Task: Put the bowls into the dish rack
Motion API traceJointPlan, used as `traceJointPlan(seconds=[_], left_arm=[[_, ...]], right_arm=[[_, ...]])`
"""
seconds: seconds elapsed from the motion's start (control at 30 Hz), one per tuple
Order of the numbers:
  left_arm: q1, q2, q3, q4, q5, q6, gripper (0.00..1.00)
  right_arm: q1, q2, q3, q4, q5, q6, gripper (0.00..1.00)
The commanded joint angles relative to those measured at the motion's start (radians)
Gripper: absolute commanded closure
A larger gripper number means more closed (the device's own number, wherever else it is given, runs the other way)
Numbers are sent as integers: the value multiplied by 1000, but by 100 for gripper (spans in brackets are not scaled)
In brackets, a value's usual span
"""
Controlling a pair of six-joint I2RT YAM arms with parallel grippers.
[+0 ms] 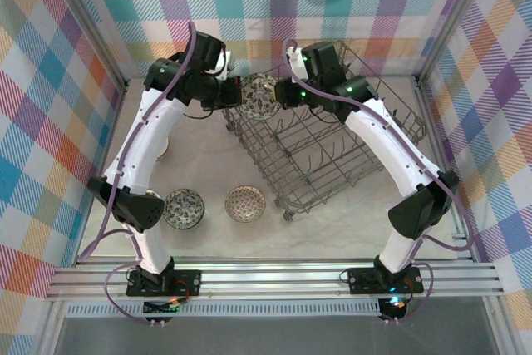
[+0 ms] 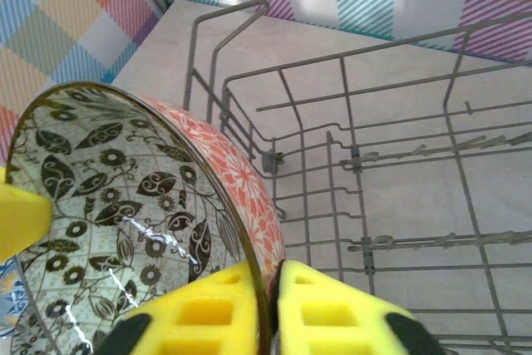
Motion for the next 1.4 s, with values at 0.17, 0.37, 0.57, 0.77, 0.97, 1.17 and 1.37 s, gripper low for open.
traceJointPlan(seconds=[0.17,0.37,0.57,0.77,0.97,1.17,1.37], left_arm=[[-58,21,66,58,55,-22,95],[-77,25,76,61,53,-28,80],[-83,11,82,106,59,-41,58],[-79,11,96,130,55,-28,45],[3,36,107,150,122,16,40],[78,83,101,155,187,74,39],[155,115,46,192,321,87,38]], right_arm=[[16,-58,-55,15,14,1,95],[15,-100,-99,13,64,16,100],[15,-138,-137,-5,157,25,100],[-9,-139,-141,-20,286,56,100],[-78,-125,-118,-37,403,75,100],[-159,-114,-118,-44,635,19,100],[-229,-91,-191,47,873,-91,100]])
